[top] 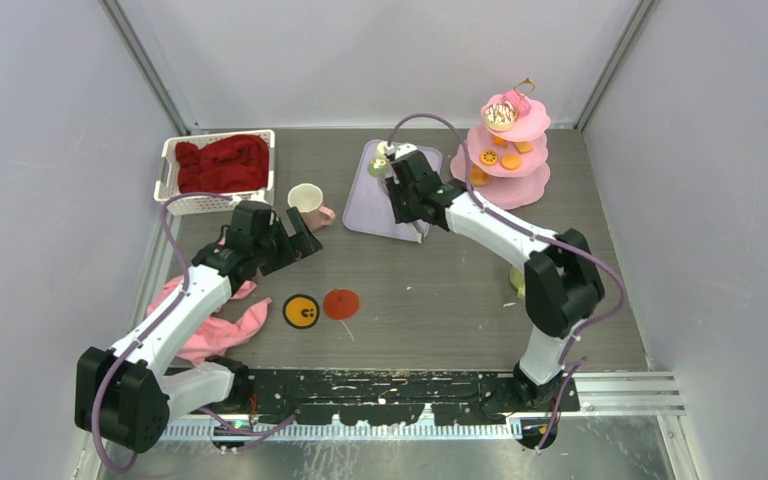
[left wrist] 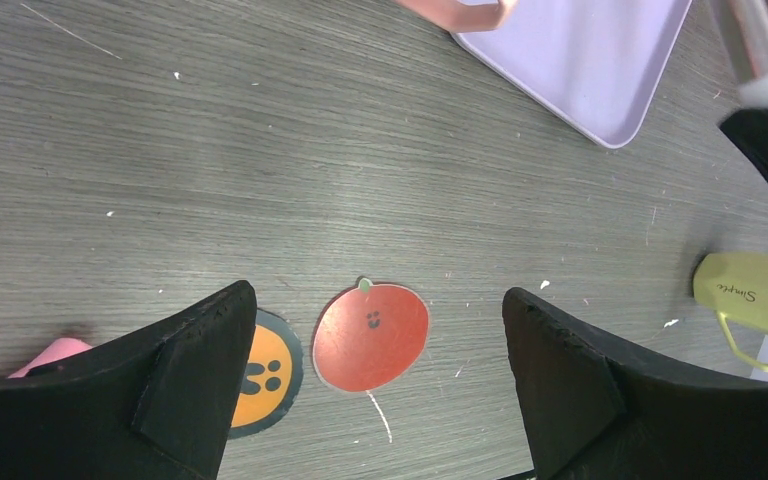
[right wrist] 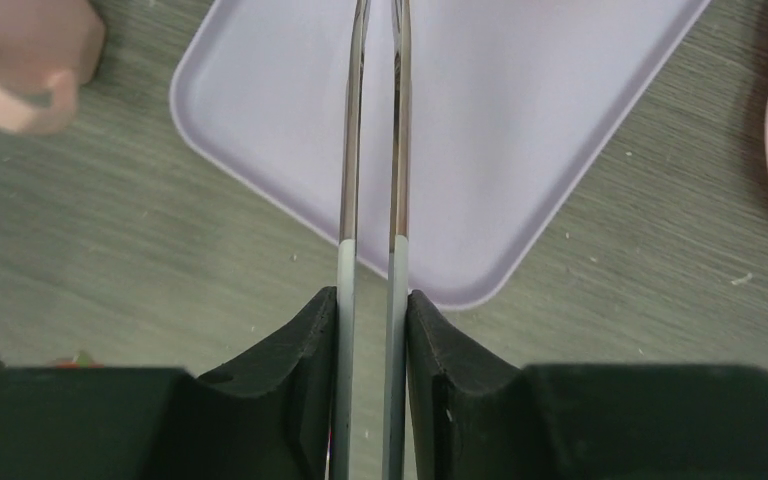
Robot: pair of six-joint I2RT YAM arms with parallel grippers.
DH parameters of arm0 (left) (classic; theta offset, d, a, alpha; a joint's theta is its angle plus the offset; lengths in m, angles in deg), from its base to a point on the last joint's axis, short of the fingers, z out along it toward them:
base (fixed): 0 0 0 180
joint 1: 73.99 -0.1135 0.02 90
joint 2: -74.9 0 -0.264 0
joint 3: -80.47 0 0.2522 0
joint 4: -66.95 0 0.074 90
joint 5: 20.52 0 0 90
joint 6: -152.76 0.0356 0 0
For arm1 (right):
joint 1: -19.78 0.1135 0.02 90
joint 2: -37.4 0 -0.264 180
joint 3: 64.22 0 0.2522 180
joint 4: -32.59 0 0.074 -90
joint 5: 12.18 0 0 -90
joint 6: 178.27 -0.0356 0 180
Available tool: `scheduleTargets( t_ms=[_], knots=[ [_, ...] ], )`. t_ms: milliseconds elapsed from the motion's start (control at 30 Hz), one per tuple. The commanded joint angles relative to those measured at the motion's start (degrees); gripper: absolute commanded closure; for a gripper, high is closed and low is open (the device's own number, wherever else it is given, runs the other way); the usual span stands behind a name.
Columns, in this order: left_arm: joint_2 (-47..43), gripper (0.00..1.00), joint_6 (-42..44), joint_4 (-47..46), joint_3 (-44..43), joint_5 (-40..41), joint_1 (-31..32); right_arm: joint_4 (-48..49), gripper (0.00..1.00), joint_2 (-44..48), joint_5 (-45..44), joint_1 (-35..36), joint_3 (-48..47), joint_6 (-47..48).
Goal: Serve the afternoon tea
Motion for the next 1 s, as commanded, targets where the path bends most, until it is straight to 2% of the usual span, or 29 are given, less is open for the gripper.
scheduleTargets(
  t_ms=[0,133,233,500,667,967],
  knots=[
    [-1.04,0.07,0.20,-1.51,-1.49,-0.05,-0.45,2.13,0.99,9.84,0.74,0.35,4.07,-0.30],
    [-0.75,0.07,-0.05,-2.11,-1.36,-0.67,-0.44,2.54,0.99,12.86,-0.54,0.36,6.64,-0.68],
    [-0.79,0.08,-0.16,-2.35,-1.13,-1.00,-0.41,2.21,0.99,11.63,-0.91,0.26,5.66,-0.88],
    [-2.30,0.07,0.26,-1.25,-0.81,0.15,-0.46,2.02,0.80,6.64,-0.43,0.26,-0.98,-0.70],
    [-2.29,0.08,0.39,-0.76,-1.04,0.75,-0.54,0.42,0.76,3.85,-0.21,0.31,-6.28,-0.08],
    [-0.10,0.08,-0.51,-1.32,-0.57,-1.26,-1.42,-0.01,0.68,-1.65,-0.99,-0.13,-9.73,-1.69]
  ],
)
